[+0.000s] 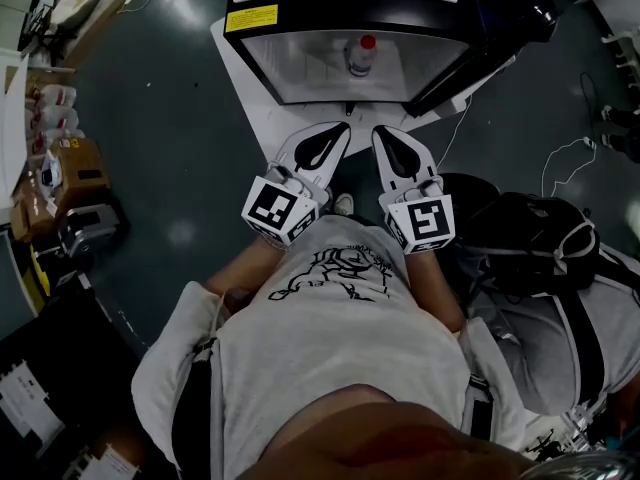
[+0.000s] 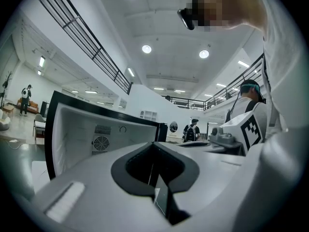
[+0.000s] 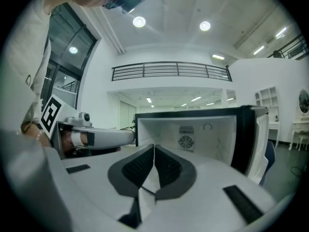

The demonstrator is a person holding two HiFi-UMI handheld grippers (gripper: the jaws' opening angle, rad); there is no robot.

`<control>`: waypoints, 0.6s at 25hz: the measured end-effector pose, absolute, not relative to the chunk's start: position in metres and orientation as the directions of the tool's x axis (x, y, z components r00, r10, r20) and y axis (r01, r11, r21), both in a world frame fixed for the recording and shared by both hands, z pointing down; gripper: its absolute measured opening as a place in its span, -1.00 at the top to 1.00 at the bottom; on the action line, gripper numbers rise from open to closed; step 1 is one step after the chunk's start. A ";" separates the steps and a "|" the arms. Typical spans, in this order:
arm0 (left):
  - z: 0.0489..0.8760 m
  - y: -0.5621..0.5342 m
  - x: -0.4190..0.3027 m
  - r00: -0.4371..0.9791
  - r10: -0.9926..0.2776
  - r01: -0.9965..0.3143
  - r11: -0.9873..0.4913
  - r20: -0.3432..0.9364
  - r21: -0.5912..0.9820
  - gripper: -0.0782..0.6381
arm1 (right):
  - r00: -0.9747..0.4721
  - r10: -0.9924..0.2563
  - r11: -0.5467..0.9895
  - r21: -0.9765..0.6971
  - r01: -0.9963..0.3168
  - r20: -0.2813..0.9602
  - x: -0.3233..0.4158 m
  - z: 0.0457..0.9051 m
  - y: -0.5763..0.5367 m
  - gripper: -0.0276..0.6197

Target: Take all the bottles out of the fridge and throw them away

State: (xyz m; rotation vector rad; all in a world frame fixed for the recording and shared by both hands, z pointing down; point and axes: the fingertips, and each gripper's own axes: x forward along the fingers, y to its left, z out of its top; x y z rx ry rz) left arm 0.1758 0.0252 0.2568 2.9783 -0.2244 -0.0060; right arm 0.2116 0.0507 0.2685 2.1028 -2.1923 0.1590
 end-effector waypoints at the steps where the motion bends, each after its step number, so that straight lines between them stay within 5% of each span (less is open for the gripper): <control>1: 0.258 0.024 0.175 0.989 -0.145 -0.145 -0.977 0.010 0.154 0.76 | -0.039 -0.989 0.038 -0.009 -0.999 0.145 0.211 0.270 0.049 0.88; 15: 0.279 -0.001 0.173 0.989 -0.139 -0.143 -0.980 0.039 0.140 0.76 | -0.029 -0.984 0.028 -0.007 -1.000 0.176 0.210 0.291 0.022 0.88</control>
